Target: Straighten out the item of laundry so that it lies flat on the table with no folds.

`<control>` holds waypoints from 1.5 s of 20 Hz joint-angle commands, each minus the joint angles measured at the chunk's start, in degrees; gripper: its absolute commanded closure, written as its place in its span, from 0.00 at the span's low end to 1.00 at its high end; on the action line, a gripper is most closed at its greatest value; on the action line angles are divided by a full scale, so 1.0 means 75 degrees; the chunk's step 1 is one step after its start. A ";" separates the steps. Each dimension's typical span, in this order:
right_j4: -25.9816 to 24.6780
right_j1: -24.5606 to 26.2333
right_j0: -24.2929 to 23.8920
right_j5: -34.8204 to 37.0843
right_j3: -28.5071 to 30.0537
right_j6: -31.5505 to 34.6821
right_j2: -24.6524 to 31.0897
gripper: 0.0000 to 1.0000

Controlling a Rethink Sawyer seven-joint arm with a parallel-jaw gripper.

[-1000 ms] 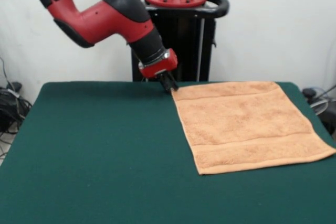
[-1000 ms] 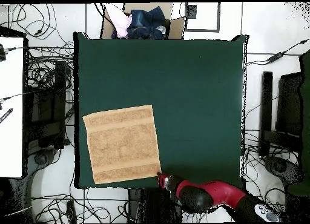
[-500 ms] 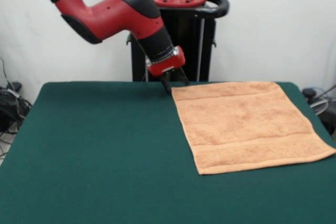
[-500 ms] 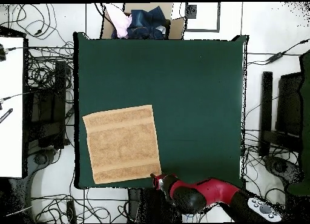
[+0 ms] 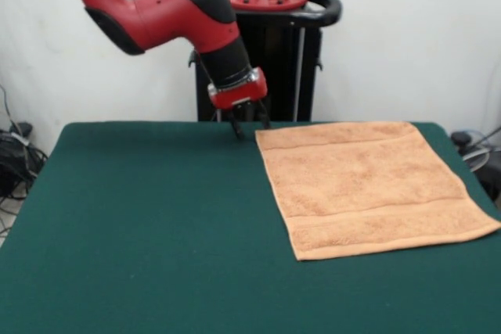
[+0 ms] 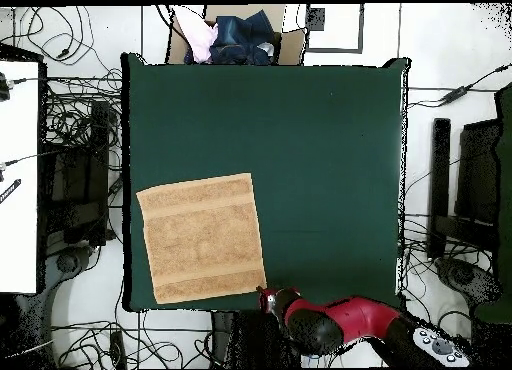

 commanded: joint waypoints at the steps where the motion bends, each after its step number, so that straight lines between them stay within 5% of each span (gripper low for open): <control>1: 0.0571 -0.0552 0.0057 0.0647 -0.0452 0.0422 -0.0103 0.00; 7: 0.1431 -0.2049 0.0350 0.1099 0.0550 0.0517 0.0026 0.00; 16: 0.1521 -0.2047 0.1221 0.0317 0.0545 0.1054 -0.0597 0.00; 22: 0.1791 -0.2468 0.2399 -0.0679 0.0645 0.1671 -0.1413 0.00; 30: 0.2028 -0.2551 0.2451 -0.1373 0.0795 0.1513 -0.1695 0.00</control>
